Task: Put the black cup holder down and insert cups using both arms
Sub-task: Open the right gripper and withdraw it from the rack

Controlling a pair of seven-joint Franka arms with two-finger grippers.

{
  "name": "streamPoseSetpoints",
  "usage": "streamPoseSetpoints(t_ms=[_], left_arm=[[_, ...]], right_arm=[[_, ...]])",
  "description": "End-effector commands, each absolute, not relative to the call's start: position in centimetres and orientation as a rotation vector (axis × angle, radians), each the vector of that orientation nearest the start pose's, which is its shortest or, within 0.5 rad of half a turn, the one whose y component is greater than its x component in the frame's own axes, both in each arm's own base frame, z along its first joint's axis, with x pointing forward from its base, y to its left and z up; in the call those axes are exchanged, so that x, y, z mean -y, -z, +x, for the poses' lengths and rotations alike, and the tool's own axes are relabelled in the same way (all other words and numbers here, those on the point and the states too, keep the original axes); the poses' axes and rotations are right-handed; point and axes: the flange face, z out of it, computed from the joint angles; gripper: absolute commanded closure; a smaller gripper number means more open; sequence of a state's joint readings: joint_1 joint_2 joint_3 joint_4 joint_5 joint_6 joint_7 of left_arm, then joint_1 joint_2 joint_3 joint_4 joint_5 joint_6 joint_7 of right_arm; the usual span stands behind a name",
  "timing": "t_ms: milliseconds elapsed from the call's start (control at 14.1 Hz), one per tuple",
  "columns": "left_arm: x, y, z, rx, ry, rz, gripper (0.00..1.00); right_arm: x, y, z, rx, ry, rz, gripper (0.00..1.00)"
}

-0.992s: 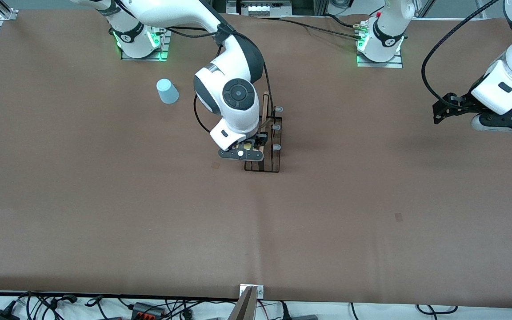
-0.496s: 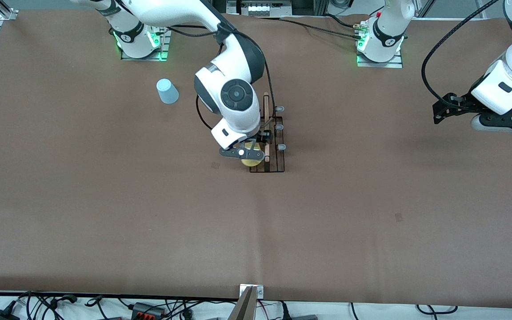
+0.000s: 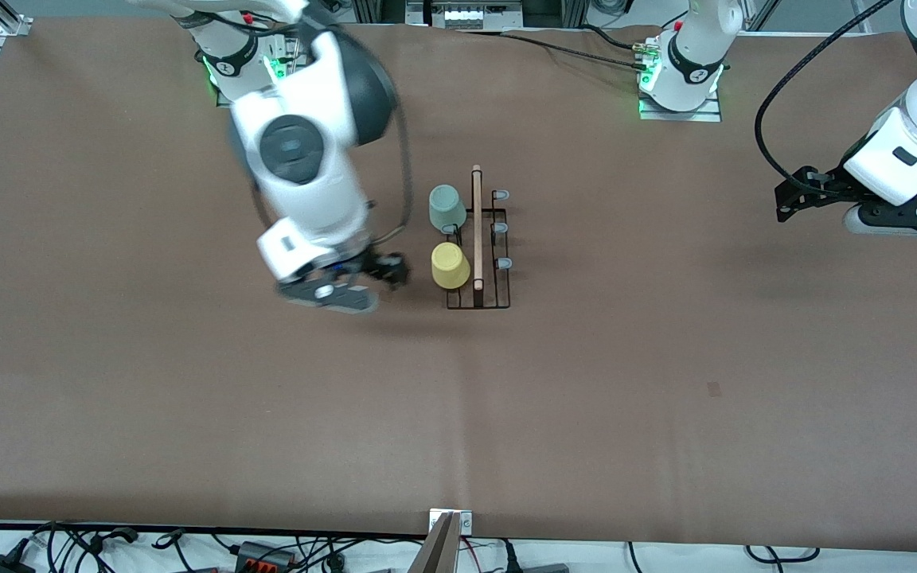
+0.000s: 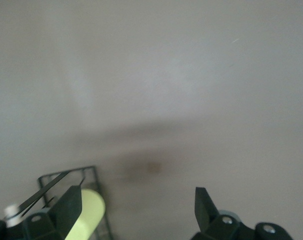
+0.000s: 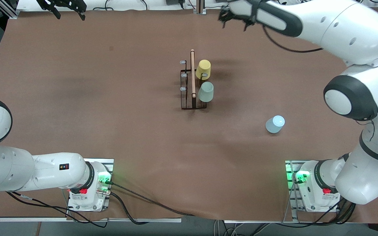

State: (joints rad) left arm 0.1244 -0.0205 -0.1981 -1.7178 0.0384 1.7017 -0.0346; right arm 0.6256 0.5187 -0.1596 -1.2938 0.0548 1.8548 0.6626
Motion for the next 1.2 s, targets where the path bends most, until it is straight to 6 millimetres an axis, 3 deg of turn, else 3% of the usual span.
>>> streamPoseSetpoints(t_ms=[0, 283, 496, 638, 992, 1134], left_arm=[[3.9, -58.3, 55.1, -0.063, 0.018, -3.117, 0.00], [3.9, -58.2, 55.2, -0.063, 0.015, -3.117, 0.00], [3.9, -58.3, 55.1, -0.063, 0.015, -3.116, 0.00], [3.9, -58.3, 55.1, -0.063, 0.015, -3.116, 0.00], [3.9, -58.2, 55.1, -0.063, 0.006, -3.117, 0.00], [3.9, -58.1, 55.0, -0.058, -0.004, -3.116, 0.00]], right_arm=[[-28.9, -46.4, 63.9, -0.290, 0.031, -3.139, 0.00], [-24.0, -47.8, 65.4, -0.278, 0.028, -3.140, 0.00], [-18.6, -51.5, 66.1, -0.328, 0.080, -3.084, 0.00], [-13.7, -53.4, 66.1, -0.348, 0.084, -3.059, 0.00], [-1.6, -55.5, 65.0, -0.208, 0.058, -3.085, 0.00], [1.0, -56.3, 64.3, -0.145, 0.044, -3.088, 0.00]])
